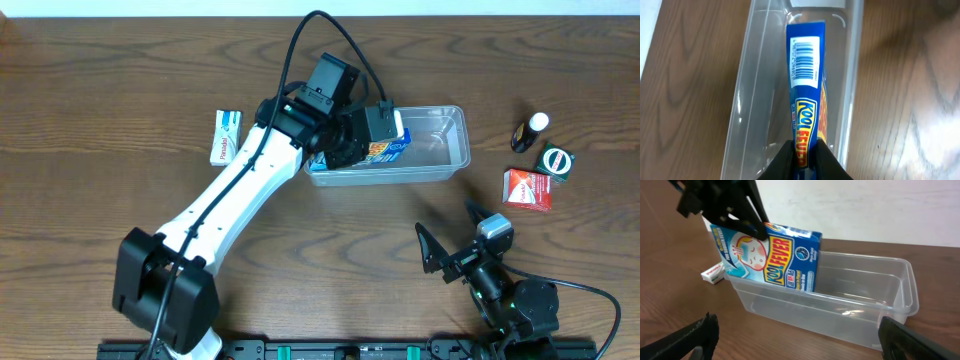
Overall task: Pack container
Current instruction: 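Lower the Kool Fever box into the container's left end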
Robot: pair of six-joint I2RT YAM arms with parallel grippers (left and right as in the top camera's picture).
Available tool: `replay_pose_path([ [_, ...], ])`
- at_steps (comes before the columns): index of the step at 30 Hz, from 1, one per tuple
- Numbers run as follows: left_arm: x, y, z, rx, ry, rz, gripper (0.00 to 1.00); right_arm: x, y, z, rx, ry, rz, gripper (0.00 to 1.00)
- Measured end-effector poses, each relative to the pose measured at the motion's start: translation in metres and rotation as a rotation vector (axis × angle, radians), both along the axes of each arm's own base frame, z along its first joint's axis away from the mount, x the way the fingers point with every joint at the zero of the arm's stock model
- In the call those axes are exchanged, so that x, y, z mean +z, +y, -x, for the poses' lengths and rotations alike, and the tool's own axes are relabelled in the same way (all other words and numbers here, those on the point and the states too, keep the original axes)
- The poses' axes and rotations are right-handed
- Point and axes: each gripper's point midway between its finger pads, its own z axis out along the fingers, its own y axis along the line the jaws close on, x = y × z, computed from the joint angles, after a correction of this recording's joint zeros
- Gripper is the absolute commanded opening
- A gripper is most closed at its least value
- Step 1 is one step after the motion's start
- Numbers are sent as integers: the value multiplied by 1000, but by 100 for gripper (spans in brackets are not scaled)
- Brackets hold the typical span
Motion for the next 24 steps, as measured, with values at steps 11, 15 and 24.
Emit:
replay_pose_path([
  [11, -6, -6, -10, 57, 15, 31, 14, 0, 0, 0, 0, 0, 0, 99],
  [15, -2, -9, -15, 64, -2, 49, 14, 0, 0, 0, 0, 0, 0, 99],
  [24, -3, -8, -13, 71, 9, 46, 14, 0, 0, 0, 0, 0, 0, 99],
])
